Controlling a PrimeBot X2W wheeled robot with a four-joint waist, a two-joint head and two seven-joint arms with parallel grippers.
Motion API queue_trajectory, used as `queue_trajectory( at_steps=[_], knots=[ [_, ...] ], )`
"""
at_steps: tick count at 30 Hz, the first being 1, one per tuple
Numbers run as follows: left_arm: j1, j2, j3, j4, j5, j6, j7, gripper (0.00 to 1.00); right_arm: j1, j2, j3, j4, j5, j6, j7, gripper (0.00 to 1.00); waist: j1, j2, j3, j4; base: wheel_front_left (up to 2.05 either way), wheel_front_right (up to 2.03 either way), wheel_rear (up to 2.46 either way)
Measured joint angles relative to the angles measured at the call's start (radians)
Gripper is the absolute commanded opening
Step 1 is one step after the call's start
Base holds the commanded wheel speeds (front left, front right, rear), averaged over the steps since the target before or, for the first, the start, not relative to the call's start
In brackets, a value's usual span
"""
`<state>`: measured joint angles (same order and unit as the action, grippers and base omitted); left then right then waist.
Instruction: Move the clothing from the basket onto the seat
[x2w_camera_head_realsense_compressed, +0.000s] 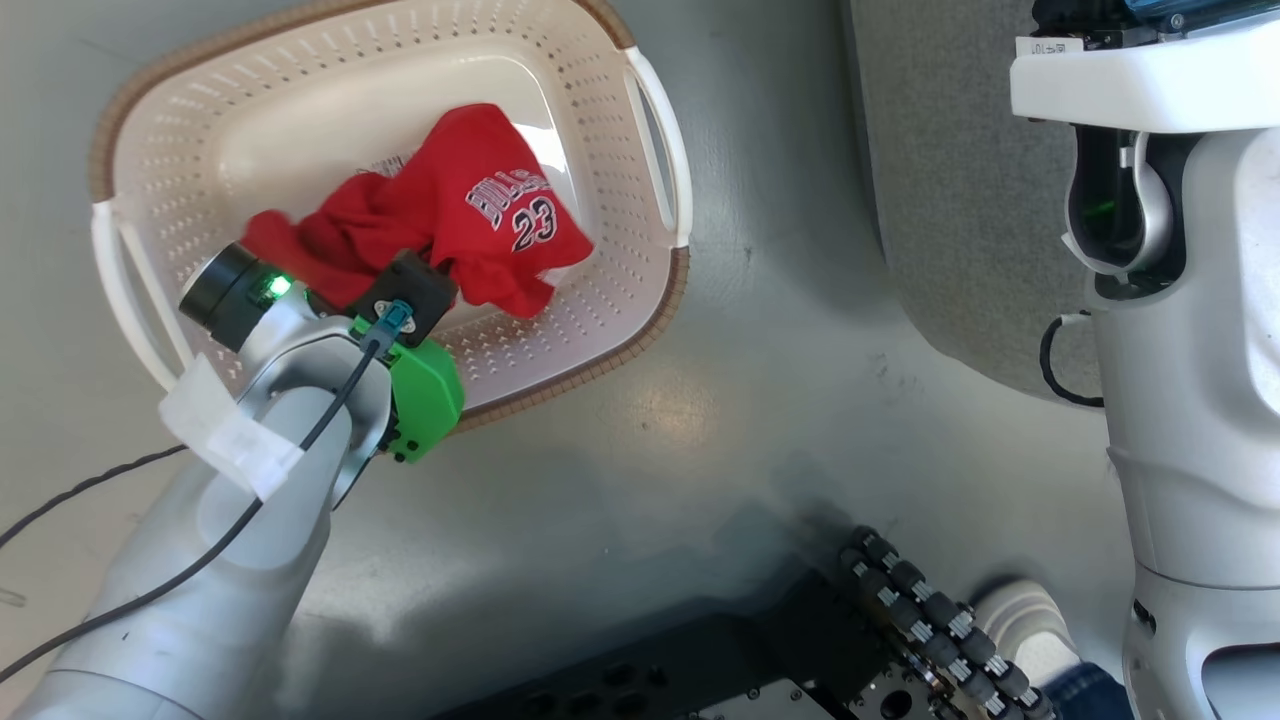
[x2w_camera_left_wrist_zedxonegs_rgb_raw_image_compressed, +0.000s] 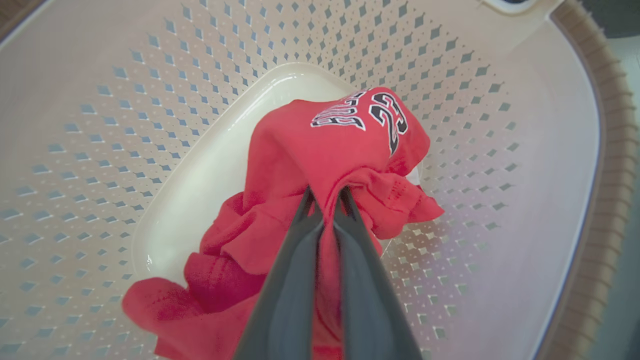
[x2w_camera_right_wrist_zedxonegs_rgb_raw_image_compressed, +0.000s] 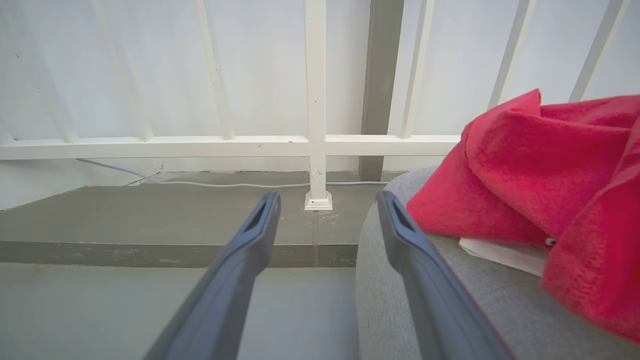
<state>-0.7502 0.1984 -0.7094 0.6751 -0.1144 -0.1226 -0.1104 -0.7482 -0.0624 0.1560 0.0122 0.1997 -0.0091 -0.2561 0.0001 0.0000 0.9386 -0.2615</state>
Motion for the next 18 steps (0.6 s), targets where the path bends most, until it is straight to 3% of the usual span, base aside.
queue_trajectory(
  at_steps=[9,18],
  knots=[
    [0.0,-0.05,0.05,-0.002,-0.064,0.0,-0.099,0.0,0.049,0.0,-0.013,0.052,-0.022,0.009,0.0,1.0,0.0,0.0,-0.076,0.03,0.0,0.0,0.0],
    [0.0,-0.094,0.1,-0.018,-0.129,0.0,-0.121,0.0,0.111,-0.002,-0.019,0.114,-0.034,0.021,0.0,1.0,-0.0001,0.0,-0.185,0.071,0.0,0.0,0.0]
  ],
)
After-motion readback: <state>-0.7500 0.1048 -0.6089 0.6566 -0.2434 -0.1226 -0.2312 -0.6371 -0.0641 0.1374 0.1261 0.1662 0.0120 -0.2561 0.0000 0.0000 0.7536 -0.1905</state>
